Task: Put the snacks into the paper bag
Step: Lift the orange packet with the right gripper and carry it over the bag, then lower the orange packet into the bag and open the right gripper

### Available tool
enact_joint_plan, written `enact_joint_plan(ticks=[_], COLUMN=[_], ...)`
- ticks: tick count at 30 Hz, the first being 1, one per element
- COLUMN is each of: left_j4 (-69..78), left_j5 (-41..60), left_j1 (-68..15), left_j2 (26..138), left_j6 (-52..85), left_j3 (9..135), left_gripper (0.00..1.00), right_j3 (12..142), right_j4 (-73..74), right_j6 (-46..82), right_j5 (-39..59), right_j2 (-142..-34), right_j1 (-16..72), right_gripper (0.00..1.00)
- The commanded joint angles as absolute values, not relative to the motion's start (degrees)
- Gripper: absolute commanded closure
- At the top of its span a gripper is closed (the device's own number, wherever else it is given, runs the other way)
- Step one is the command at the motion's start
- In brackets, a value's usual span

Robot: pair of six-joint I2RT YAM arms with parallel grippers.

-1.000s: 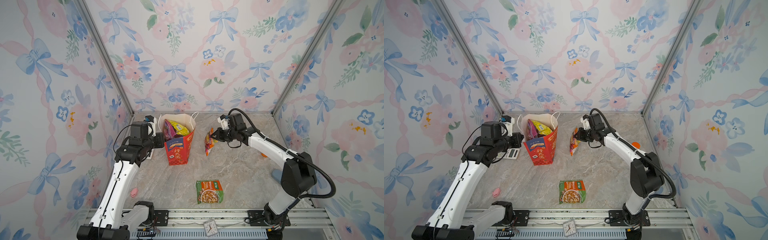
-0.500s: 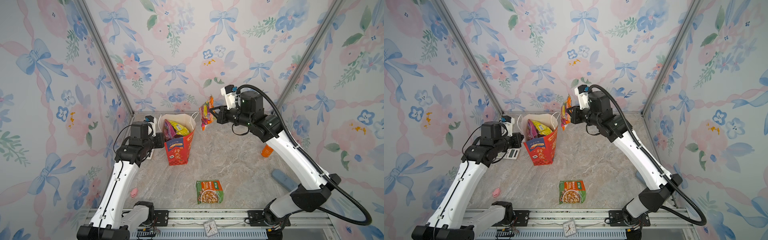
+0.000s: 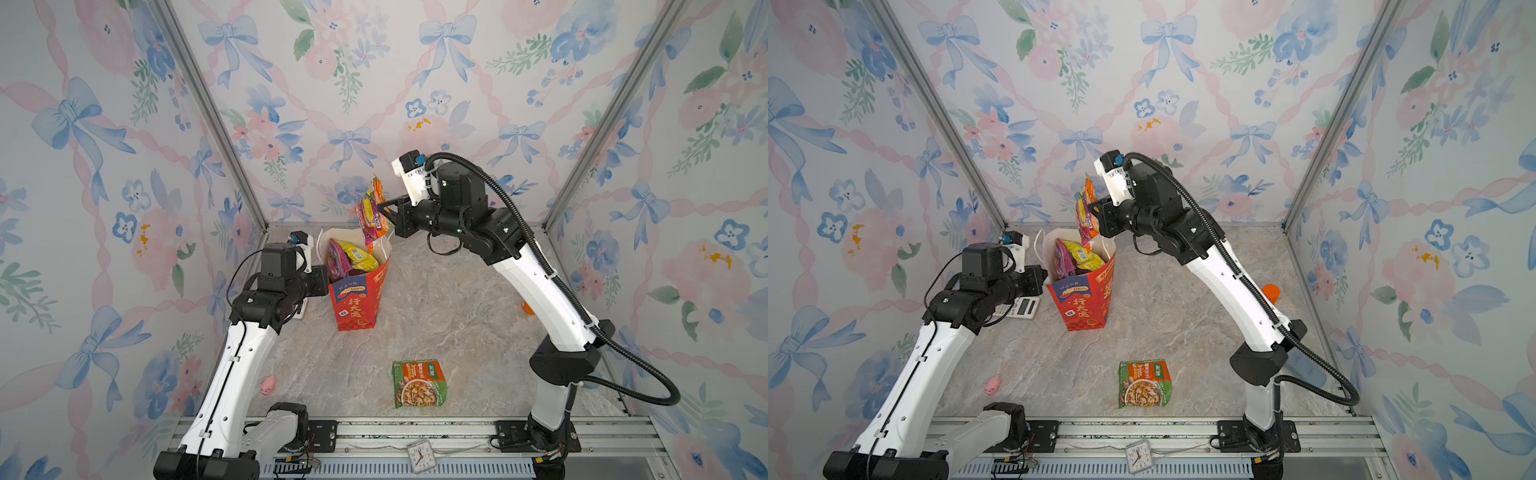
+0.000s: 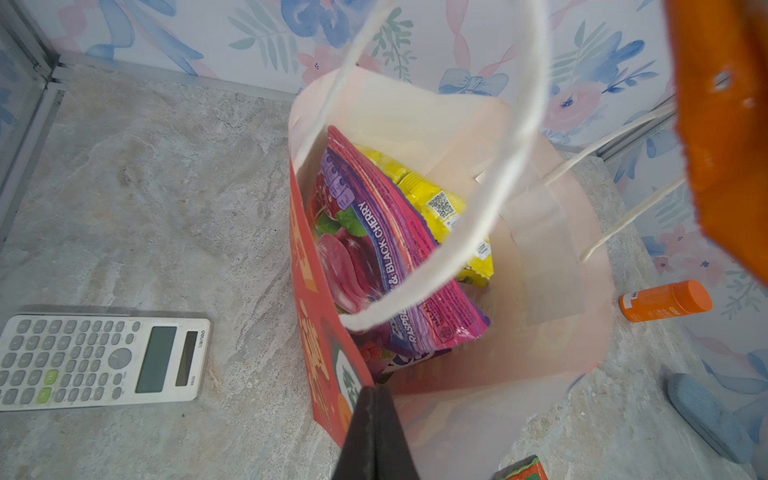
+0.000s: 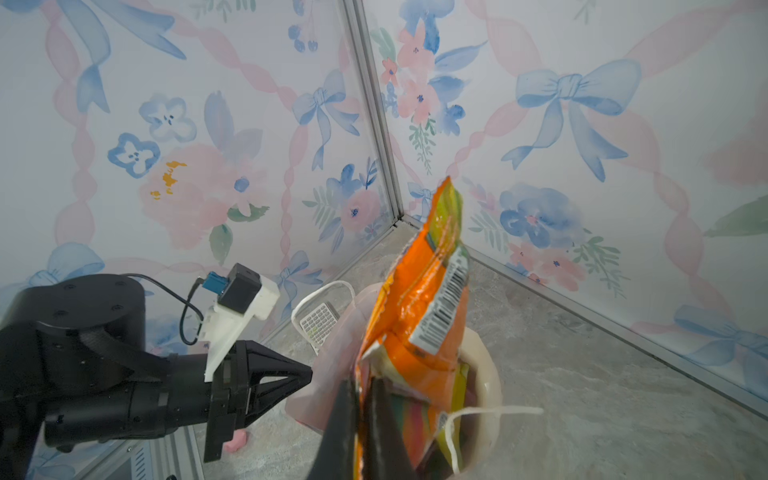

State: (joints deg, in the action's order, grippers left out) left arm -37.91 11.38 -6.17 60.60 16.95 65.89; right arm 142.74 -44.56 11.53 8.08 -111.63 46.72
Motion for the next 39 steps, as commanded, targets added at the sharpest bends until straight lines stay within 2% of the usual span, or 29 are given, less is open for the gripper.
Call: enact_joint_plan(ticks=[1, 8, 16, 39], left_j4=[-38.14, -38.14, -38.14, -38.07], left_j5=[11.9, 11.81, 11.91, 11.97], left_j1=[-5.8, -5.81, -5.8, -5.79], left_j2=[60.73, 60.95, 61.72, 61.05], left_j6=[16.26, 16.17, 16.09, 16.22], left_j3=[66.75, 66.8, 66.98, 66.9], left_gripper=[1.0, 1.0, 1.0, 1.0], right_j3=[147.91, 148.61, 145.02, 144.92], right_j4=[-49.61, -53.11, -54.67, -56.02], right_j6=[9.28, 5.81, 2.6, 4.67], right_j5=[6.59, -1.25, -8.89, -3.82], right_j2=[-115.15, -118.25, -117.08, -126.12], right_j1=[47.54, 48.06, 49.65, 51.5], right_gripper=[1.0, 1.0, 1.0, 1.0])
